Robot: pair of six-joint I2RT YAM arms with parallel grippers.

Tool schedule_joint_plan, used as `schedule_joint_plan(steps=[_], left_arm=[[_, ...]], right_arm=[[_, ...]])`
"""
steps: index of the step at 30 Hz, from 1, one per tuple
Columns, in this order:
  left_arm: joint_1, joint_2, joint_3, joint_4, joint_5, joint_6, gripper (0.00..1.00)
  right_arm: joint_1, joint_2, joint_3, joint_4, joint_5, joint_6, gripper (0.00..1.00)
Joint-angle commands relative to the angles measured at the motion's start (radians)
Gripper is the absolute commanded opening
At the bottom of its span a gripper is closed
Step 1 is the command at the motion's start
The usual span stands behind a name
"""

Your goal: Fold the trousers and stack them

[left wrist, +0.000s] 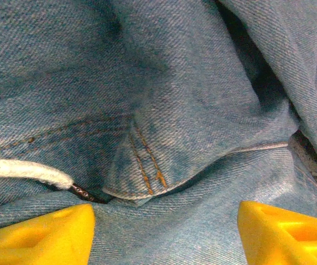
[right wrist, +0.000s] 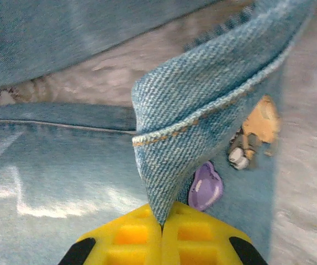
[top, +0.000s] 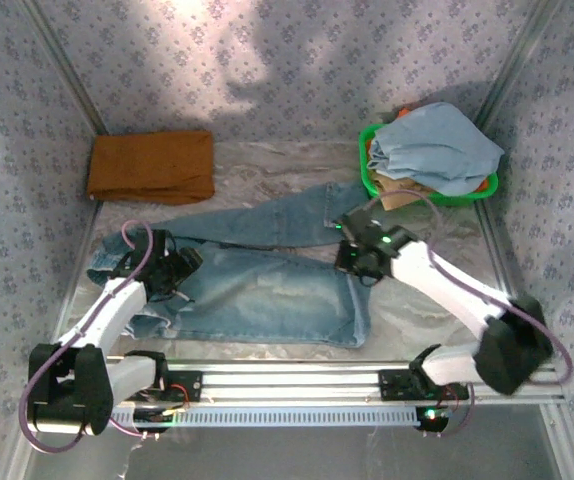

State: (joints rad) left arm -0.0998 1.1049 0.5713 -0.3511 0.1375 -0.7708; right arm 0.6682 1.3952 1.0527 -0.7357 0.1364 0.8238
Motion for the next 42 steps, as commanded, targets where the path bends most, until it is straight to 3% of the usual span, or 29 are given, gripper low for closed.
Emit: schedule_joint_plan(steps=[1,2,4,6,10,16,20,25,34,39,42], left_arm=[[0.006,-0.009,0.044,-0.033,0.022,0.028,0.69],[0.007,-0.01,0.047,-0.038,0.022,0.029,0.69],[0.007,-0.011,0.051,-0.045,0.028,0.031,0.71],[0.009,-0.015,0.054,-0.049,0.033,0.029,0.73],[0.01,-0.025,0.053,-0.056,0.042,0.029,0.75],[0.012,-0.021,0.055,-0.048,0.059,0.029,0.75],[0.012,-0.015,0.053,-0.051,0.062,0.03,0.75],[0.012,-0.016,0.04,-0.048,0.062,0.019,0.75],[0.012,-0.033,0.032,-0.066,0.055,0.012,0.75],[0.011,-0.037,0.038,-0.078,0.048,0.018,0.75],[0.012,-0.037,0.041,-0.08,0.047,0.019,0.75]], right_arm=[[0.108,0.213,0.174,0.042,0.043,0.066,0.0],[0.135,0.291,0.245,0.034,0.031,0.068,0.04],[0.185,0.44,0.397,0.014,-0.017,0.052,0.25],[0.224,0.524,0.506,-0.002,-0.053,0.014,0.38],[0.232,0.485,0.543,-0.056,-0.045,-0.043,0.5],[0.025,0.277,0.297,-0.033,-0.05,-0.122,0.5],[-0.16,0.219,0.173,0.019,-0.156,-0.165,0.48],[-0.318,0.229,0.047,0.143,-0.278,-0.159,0.5],[-0.376,0.37,0.015,0.291,-0.333,-0.114,0.5],[-0.386,0.399,0.038,0.277,-0.335,-0.11,0.48],[-0.392,0.402,0.035,0.277,-0.336,-0.11,0.38]])
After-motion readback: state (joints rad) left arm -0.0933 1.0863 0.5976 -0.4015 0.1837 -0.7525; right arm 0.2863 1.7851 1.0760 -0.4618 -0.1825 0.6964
